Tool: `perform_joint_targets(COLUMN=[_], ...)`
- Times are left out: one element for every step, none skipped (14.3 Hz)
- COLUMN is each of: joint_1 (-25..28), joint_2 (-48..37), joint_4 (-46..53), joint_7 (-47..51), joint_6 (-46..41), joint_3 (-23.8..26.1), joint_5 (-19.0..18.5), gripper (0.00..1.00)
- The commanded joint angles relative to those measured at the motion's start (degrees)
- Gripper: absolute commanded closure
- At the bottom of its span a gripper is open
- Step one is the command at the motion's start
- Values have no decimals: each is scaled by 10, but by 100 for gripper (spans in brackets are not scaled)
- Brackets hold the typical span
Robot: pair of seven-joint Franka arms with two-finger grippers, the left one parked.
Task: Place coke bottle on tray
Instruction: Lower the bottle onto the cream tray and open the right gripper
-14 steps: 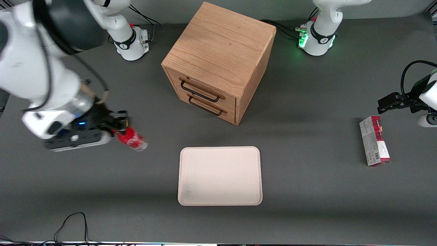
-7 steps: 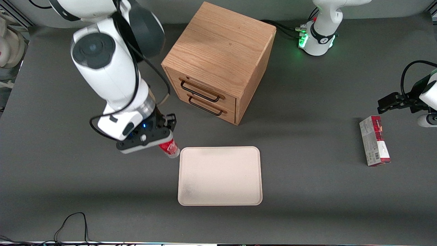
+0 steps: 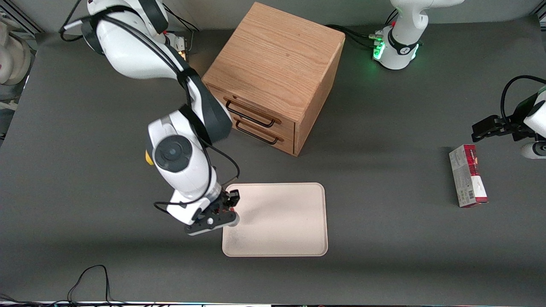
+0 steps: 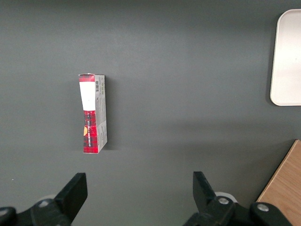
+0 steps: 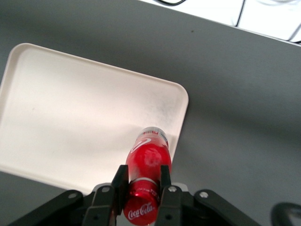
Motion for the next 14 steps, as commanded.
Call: perform_joint_targets(joint_1=[1, 1, 0, 0, -1, -1, -1, -3, -5, -5, -5, -5, -4, -4], joint_2=[21, 27, 35, 42, 46, 49, 49, 49, 49, 49, 49, 49, 49, 49], joint_4=[18, 17, 18, 17, 17, 17, 16, 15, 14, 13, 10, 8, 6, 6], joint_7=[-1, -1, -1, -1, -1, -1, -1, -1, -1, -1, 0, 3, 11, 16], joint_6=[26, 37, 44, 55, 61, 62, 62, 62, 63, 67, 73, 76, 76, 76], joint_3=[1, 0, -1, -1, -1, -2, -2, -2, -1, -1, -1, -1, -1, -1], joint_5=[-5, -5, -6, -5, -5, -6, -6, -6, -5, -5, -5, -4, -4, -4], gripper=[100, 100, 100, 100, 100, 100, 100, 100, 100, 100, 85, 48, 0, 0])
